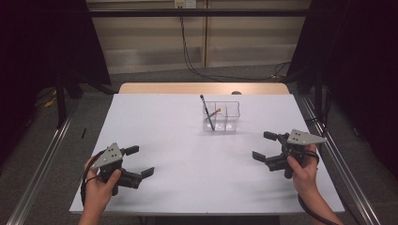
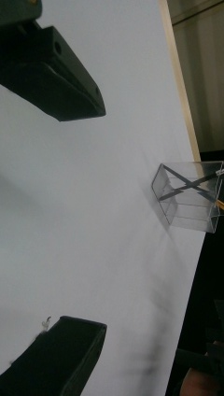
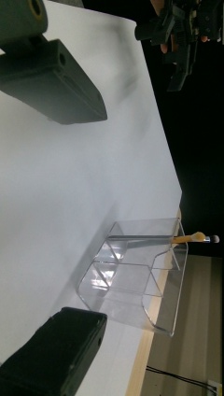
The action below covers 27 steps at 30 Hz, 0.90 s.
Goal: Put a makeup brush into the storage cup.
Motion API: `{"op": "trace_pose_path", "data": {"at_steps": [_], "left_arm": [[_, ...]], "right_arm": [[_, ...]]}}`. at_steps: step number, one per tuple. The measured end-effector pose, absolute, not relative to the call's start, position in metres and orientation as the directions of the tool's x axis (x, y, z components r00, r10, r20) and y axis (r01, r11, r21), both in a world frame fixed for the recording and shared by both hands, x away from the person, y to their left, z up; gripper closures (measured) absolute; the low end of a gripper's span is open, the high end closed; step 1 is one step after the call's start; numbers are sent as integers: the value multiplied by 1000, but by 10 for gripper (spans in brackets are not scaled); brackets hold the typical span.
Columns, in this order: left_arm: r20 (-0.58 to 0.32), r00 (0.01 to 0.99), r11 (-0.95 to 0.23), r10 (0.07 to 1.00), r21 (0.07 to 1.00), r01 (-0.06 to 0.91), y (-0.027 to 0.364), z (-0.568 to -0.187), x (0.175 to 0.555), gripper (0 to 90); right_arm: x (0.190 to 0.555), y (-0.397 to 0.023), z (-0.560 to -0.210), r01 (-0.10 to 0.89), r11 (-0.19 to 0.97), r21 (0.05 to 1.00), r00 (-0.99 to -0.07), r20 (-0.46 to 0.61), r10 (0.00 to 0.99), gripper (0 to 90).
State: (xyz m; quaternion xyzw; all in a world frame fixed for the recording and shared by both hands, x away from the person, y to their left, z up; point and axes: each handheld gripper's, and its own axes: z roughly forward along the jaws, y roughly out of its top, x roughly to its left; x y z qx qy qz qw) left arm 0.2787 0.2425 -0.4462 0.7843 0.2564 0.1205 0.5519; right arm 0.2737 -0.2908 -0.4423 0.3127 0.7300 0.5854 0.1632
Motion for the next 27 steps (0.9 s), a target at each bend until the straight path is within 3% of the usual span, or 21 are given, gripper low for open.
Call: {"op": "trace_pose_path", "data": {"at_steps": [27], "left_arm": [[-92,838,-264,538,926,271,241,-448,279,0]], "right_arm": [[244,-326,-453,294,130,947,-727,134,673,52]]}}
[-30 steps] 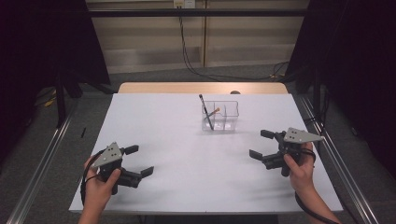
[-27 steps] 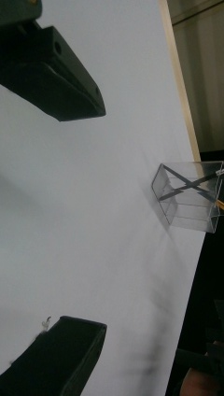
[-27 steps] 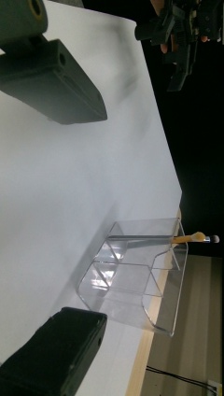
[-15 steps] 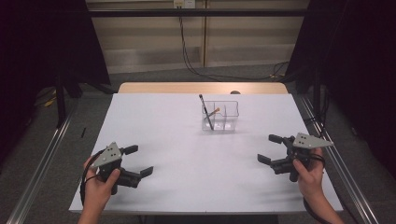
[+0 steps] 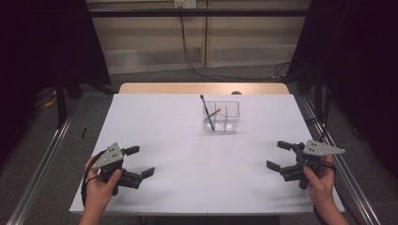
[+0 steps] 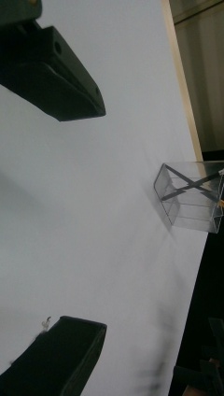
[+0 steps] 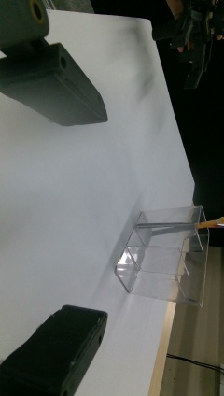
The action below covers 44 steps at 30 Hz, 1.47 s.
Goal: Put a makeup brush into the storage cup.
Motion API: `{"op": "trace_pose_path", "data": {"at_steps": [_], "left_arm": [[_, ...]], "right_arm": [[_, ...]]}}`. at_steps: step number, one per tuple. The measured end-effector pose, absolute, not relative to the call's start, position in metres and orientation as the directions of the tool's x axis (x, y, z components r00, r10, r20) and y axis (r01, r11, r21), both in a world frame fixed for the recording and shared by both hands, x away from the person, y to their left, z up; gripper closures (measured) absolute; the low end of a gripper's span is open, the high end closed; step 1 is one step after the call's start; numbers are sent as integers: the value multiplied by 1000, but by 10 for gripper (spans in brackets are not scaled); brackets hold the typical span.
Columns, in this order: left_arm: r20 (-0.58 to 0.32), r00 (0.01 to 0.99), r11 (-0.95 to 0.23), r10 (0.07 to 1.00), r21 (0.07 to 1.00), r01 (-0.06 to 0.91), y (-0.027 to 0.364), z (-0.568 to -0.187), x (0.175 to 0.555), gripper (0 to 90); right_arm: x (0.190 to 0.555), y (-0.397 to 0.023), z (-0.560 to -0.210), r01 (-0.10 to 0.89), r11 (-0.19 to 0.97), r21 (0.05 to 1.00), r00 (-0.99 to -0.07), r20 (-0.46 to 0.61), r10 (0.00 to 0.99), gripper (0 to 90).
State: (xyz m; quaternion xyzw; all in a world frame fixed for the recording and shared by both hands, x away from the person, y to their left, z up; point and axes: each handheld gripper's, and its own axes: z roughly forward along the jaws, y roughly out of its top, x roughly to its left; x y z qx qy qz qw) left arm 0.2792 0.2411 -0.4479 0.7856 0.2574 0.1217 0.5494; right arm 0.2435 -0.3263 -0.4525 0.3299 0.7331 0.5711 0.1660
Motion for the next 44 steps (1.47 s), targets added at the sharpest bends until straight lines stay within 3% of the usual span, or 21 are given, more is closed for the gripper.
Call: {"op": "trace_pose_path", "data": {"at_steps": [44], "left_arm": [[-90,841,-273,534,923,273,240,-451,283,0]], "right_arm": [[229,-333,-459,284,201,938,-732,77,677,51]]}}
